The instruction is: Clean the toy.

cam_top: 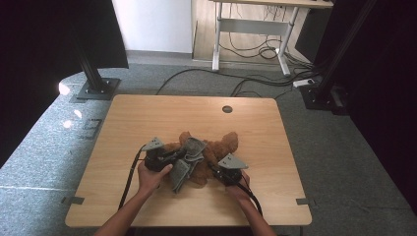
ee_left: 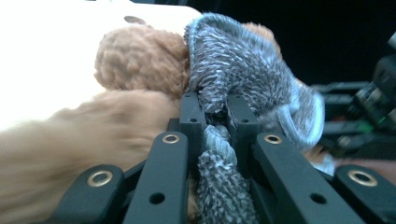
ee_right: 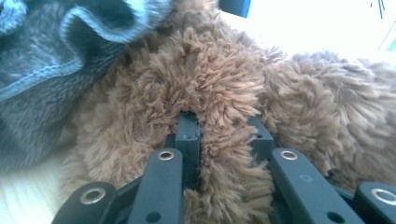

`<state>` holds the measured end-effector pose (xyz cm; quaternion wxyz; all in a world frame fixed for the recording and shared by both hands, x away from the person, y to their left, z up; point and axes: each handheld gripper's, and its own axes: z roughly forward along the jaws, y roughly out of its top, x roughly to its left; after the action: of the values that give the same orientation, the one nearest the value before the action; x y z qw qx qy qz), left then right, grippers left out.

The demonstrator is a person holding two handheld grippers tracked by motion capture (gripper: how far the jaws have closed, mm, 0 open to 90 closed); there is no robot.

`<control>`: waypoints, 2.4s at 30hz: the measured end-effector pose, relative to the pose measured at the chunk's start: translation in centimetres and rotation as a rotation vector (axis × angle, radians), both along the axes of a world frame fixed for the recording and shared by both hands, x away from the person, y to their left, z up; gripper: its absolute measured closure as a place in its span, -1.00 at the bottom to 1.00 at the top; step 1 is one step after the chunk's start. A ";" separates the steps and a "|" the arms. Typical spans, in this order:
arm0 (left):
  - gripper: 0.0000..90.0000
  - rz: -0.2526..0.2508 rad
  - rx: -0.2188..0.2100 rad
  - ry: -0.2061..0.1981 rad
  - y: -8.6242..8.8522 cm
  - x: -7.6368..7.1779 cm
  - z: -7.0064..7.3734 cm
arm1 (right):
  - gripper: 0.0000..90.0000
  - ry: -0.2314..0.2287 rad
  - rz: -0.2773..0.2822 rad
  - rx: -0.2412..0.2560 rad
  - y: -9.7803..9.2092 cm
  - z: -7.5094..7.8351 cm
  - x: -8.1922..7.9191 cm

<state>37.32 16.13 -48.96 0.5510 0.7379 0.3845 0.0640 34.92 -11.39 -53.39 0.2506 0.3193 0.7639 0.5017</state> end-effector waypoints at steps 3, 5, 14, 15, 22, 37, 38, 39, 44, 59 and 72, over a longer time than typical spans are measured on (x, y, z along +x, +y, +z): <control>0.76 -0.044 0.006 -0.005 -1.9 0.0 1.1 | 0.65 -0.007 0.011 0.006 -0.1 0.0 -0.7; 0.76 -0.076 0.034 -0.016 -3.8 0.0 1.7 | 0.65 -0.018 0.013 0.006 0.0 0.0 -1.0; 0.73 -0.084 0.091 0.024 -10.5 1.9 3.0 | 0.63 -0.047 0.019 -0.017 0.0 0.0 -1.7; 0.73 -0.073 0.103 0.030 -10.8 2.2 2.9 | 0.63 -0.049 0.019 -0.016 0.0 0.0 -1.8; 0.74 -0.027 0.160 0.074 -10.0 2.7 2.5 | 0.62 -0.043 0.017 -0.017 -0.1 -0.2 -1.9; 0.74 0.079 -0.029 0.050 1.6 0.4 2.7 | 0.62 -0.043 0.023 -0.018 -0.1 -0.4 -2.9; 0.74 0.096 -0.035 0.044 2.3 0.3 2.7 | 0.61 -0.043 0.025 -0.017 -0.2 -0.4 -2.9; 0.74 0.112 -0.036 0.043 3.0 0.2 2.7 | 0.61 -0.040 0.028 -0.016 -0.3 -0.4 -3.0; 0.74 0.155 -0.095 0.118 6.5 0.2 0.7 | 0.61 -0.038 0.047 -0.021 -0.5 -0.6 -3.5; 0.75 0.098 -0.158 0.090 6.1 -0.8 2.9 | 0.61 -0.041 0.062 -0.034 -0.7 -0.7 -4.0; 0.73 -0.158 -0.069 0.052 -7.9 -0.1 5.8 | 0.61 -0.042 0.054 -0.021 -0.6 -0.8 -4.0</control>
<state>37.18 8.19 -43.15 0.5691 0.7480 0.3413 -0.0120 30.91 -12.03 -54.19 0.2565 0.2854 0.7720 0.5068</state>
